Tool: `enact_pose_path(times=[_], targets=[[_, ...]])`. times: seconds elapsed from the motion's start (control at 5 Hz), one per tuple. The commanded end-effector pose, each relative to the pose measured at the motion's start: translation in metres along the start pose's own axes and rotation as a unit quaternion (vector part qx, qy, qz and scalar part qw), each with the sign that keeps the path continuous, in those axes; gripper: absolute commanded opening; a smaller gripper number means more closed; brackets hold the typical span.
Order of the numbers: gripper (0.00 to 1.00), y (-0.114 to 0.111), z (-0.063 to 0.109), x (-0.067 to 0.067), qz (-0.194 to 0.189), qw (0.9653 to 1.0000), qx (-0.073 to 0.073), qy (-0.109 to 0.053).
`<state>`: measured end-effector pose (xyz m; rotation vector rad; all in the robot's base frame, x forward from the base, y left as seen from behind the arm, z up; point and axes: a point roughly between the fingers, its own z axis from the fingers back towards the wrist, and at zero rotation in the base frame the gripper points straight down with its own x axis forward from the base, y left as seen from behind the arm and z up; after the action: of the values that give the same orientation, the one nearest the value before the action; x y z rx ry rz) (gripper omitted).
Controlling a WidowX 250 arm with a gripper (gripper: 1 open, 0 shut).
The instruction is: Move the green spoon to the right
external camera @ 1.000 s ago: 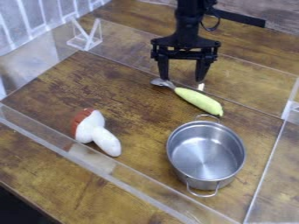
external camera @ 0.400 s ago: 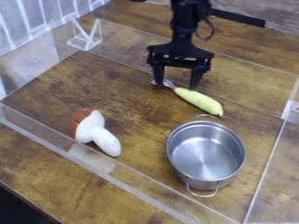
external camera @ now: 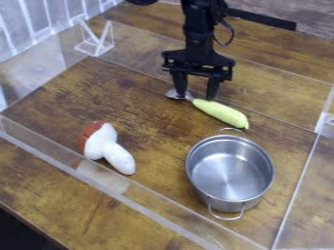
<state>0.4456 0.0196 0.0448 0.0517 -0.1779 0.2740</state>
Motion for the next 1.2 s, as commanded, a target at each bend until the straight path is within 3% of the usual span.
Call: enact_pose_path(times=[0.0,0.2,0.6,0.8,1.0], targets=[[0.00,0.027,0.006,0.013,0.023,0.9996,0.008,-0.015],[0.00,0.025,0.003,0.016,0.025,0.9995,0.007,-0.016],[0.00,0.028,0.049,0.023,0.078,0.9960,-0.004,-0.044],[0.00,0.042,0.062,0.023,0.077,0.9952,-0.017,-0.058],[0.00,0.056,0.063,0.025,0.076,0.9946,-0.026,-0.067]])
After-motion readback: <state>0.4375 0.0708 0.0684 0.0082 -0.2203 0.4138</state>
